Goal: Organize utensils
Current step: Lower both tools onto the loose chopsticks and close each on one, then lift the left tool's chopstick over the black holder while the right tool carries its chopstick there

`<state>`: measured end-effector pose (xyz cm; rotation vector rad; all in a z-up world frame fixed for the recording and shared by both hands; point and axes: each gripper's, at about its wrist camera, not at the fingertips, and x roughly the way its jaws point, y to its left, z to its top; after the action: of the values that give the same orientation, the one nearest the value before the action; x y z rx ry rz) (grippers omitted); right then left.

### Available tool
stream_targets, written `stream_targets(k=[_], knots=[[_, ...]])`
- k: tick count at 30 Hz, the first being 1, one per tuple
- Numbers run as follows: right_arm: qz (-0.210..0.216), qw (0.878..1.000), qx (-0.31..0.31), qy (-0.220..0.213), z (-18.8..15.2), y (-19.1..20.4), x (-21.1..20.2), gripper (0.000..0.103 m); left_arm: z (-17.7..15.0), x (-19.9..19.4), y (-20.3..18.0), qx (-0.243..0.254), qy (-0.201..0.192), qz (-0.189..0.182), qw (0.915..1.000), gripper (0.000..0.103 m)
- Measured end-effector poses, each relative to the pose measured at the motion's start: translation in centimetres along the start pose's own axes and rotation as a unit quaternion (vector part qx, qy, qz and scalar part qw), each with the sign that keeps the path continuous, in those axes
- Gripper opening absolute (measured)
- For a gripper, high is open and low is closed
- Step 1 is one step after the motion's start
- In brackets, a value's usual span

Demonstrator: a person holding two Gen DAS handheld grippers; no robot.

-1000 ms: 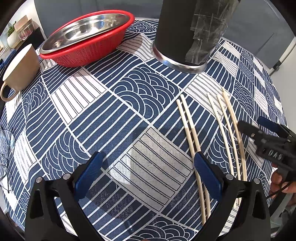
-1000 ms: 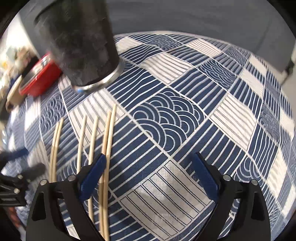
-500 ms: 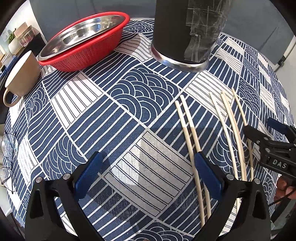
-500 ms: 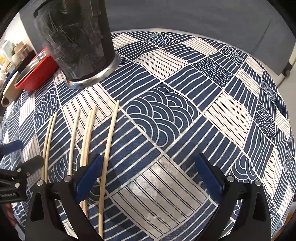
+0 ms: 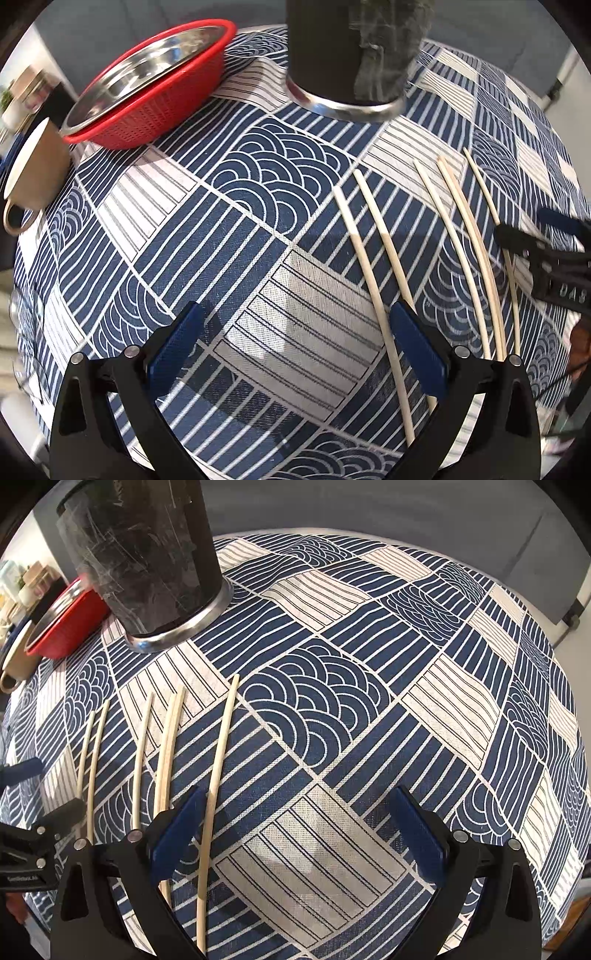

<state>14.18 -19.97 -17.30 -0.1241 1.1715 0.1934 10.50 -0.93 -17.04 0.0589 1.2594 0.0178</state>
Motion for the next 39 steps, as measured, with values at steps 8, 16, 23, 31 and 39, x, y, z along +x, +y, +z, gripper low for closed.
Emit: stream_targets(k=[8,16,23,31,39], knots=[[0.005,1.0,-0.007,0.008,-0.3,-2.1,-1.1,0.05,-0.6,-0.5,1.7,0.015,-0.004,-0.01,0.9998,0.082],[0.004,1.0,0.003,0.011,-0.4,-3.7,-1.4,0.014,-1.3,-1.2,3.6,0.009,-0.011,-0.015,0.9998,0.05],[0.025,0.999,0.029,0.017,-0.4,-5.6,-1.4,0.004,-2.8,-2.0,6.5,-0.013,-0.014,-0.006,0.9998,0.035],[0.047,0.997,0.06,0.024,-0.3,-6.6,-1.3,0.004,-3.7,-2.4,10.4,-0.07,-0.008,-0.035,0.9969,0.009],[0.098,0.988,0.115,0.024,-0.4,-8.5,-0.9,0.004,-4.0,-2.6,11.3,-0.097,-0.003,-0.063,0.9932,0.006]])
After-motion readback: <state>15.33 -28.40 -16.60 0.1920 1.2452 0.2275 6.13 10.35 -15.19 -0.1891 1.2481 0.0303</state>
